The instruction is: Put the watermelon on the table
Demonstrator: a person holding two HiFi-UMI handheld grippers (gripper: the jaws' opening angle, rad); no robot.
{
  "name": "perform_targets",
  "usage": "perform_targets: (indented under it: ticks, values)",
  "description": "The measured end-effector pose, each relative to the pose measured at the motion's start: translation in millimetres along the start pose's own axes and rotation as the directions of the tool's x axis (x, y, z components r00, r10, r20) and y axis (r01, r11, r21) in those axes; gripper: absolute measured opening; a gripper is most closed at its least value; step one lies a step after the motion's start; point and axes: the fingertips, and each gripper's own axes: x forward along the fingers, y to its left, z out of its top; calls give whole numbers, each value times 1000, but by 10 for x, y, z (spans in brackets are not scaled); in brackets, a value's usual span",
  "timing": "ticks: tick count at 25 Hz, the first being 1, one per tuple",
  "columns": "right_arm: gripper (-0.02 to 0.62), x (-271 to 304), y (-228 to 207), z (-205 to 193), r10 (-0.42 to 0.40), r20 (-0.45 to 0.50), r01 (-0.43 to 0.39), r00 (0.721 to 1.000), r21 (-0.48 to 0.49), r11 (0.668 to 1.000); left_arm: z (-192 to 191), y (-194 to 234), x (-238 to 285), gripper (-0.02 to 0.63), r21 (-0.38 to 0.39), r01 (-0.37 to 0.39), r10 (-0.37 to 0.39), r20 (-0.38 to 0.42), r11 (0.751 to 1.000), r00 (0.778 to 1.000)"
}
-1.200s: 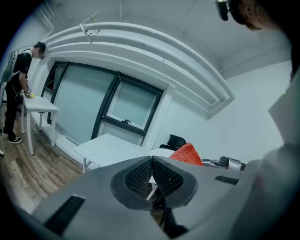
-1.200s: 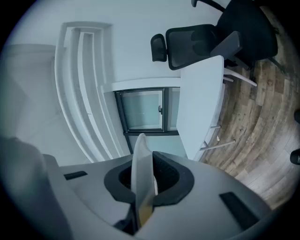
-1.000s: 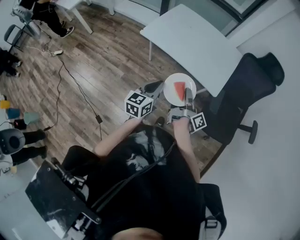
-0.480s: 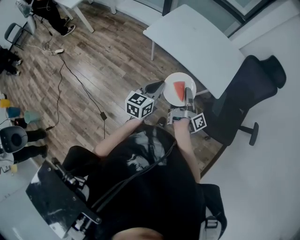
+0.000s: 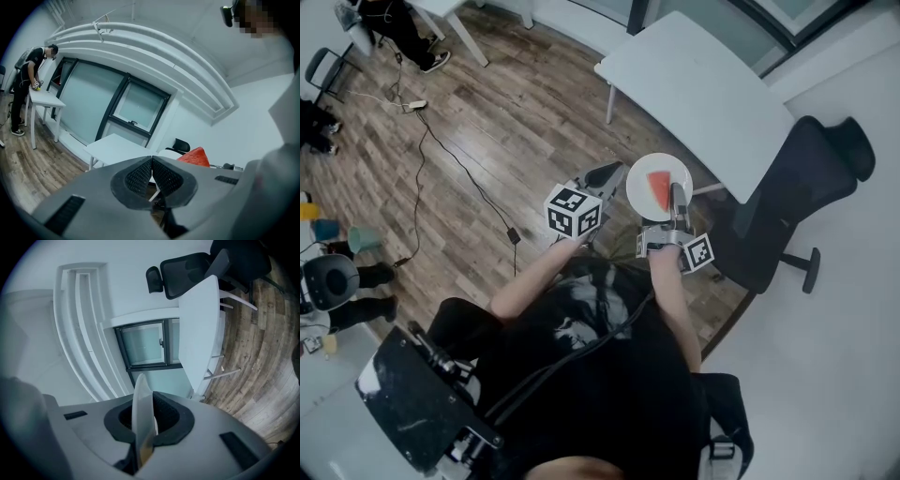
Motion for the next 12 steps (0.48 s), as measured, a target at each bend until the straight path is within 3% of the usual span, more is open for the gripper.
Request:
perform_targets:
  ticks: [5, 12]
  values:
    - [23, 185, -103, -15, -18, -7, 18, 1000, 17, 1000, -89, 142, 107, 5, -37, 0, -1, -31, 999, 1000]
    - [23, 876, -193, 332, -27, -39, 29, 999, 38, 999, 138, 396, 776, 5, -50, -22, 20, -41, 999, 999]
